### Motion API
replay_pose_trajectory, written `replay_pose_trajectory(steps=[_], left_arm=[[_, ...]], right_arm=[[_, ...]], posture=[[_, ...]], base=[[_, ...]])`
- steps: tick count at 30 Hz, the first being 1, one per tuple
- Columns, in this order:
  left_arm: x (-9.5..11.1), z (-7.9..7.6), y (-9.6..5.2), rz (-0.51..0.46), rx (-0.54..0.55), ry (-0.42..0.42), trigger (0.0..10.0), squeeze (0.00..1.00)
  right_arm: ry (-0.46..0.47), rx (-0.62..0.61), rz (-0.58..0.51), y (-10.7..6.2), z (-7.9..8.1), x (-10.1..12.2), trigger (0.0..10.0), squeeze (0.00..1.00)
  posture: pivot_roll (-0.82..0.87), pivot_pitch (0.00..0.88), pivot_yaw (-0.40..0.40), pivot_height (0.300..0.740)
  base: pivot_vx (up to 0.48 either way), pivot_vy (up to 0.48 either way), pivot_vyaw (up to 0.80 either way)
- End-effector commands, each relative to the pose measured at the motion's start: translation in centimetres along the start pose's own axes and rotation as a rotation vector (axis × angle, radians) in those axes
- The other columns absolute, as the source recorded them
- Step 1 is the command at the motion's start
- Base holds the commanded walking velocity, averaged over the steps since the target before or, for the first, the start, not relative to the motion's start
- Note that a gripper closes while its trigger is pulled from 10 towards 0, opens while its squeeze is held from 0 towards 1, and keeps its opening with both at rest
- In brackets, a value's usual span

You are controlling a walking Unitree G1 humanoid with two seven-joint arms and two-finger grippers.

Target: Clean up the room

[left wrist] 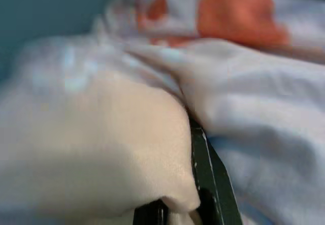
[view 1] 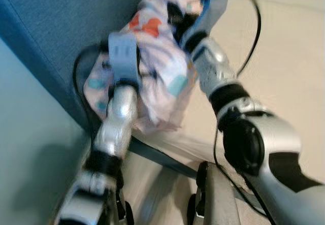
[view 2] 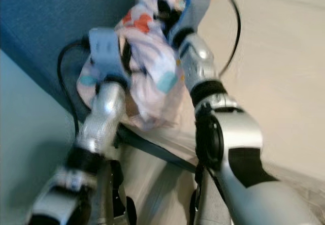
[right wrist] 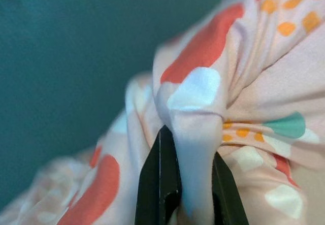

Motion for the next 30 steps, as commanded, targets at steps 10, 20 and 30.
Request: replay_pose_trajectory(steps=[10, 20, 30], left_arm=[[-0.7, -5.9, -1.2, 0.073, -0.168, -0.165, 0.0, 0.0], [0.1, -8.2, -1.5, 0.118, -0.273, -0.282, 10.0, 0.07], [0.9, -9.1, -2.1, 0.117, -0.358, -0.35, 10.0, 1.0]], right_arm=[[0.008, -0.132, 0.211, -2.2, -2.1, -5.2, 10.0, 0.0], [0.018, -0.262, 0.265, -3.6, -4.4, -6.4, 10.0, 1.0], [0.045, -0.309, 0.253, -4.0, -5.2, -6.4, 10.0, 1.0]], posture=[[0.18, 0.369, 0.028, 0.541], [0.19, 0.367, 0.032, 0.541], [0.18, 0.359, 0.031, 0.541]], base=[[0.0, 0.0, 0.0], [0.0, 0.0, 0.0], [0.0, 0.0, 0.0]])
Point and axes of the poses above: a point about 5 cm out from each wrist's last joint towards the gripper, its own y axis pointing out of the wrist towards the gripper, its own x axis along the axis of the wrist's last joint, z = x × y, the point moved 3 cm from there along y, pointing out of the wrist towards the gripper, and after that the axes turned 1 degree about -y, right-handed, at the moved point
